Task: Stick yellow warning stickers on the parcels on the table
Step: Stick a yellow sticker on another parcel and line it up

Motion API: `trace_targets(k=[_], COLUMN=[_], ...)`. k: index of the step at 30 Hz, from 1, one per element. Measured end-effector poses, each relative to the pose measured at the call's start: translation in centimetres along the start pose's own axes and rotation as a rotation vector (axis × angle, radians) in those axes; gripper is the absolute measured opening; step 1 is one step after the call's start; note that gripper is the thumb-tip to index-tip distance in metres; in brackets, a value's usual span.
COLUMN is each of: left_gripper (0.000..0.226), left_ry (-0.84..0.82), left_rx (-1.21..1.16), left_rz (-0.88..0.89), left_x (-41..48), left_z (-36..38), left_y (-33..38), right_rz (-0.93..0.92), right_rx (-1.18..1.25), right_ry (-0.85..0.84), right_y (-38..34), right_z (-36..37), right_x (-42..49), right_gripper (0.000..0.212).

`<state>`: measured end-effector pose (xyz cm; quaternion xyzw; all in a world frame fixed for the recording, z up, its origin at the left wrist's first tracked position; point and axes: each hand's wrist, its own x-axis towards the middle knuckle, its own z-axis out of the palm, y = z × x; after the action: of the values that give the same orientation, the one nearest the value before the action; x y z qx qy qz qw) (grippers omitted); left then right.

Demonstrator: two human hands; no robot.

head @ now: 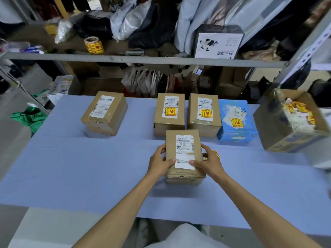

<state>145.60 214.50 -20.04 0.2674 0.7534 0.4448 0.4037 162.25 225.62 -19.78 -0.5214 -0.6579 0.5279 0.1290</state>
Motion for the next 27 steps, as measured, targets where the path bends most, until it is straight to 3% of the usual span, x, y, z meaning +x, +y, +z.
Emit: trace_targets(k=[14,18,20,22,27], left_gripper=[0.064,0.066,0.066,0.066,0.07], left_ry=[0.108,0.117,0.114,0.109,0.108], left_rx=[-0.013,-0.075,-0.098,-0.122,-0.159], left_rz=[0.014,-0.025,-0.041,-0.056,-0.08], left_x=[0.9,1.2,1.2,1.4,1.2], left_z=[2.3,3.0,2.8,2.7,2.6], left_y=[-1.1,-1.6,-1.7,-1.8,-1.6], right_rz=[-0.055,0.027,0.069,0.11,0.324], right_rx=[0.176,0.237,0.17,-0.035,-0.233], right_ry=[0.029,0.046,0.234,0.387,0.355], right_y=[2.8,3.7,4.5,5.7,8.0], right_z=[0.4,-1.0,-1.9,-3.0,-3.2], right_x=[-1.5,0.0,1.1,2.7,6.2], right_gripper=[0.076,0.042,0.031,0.037,0.054])
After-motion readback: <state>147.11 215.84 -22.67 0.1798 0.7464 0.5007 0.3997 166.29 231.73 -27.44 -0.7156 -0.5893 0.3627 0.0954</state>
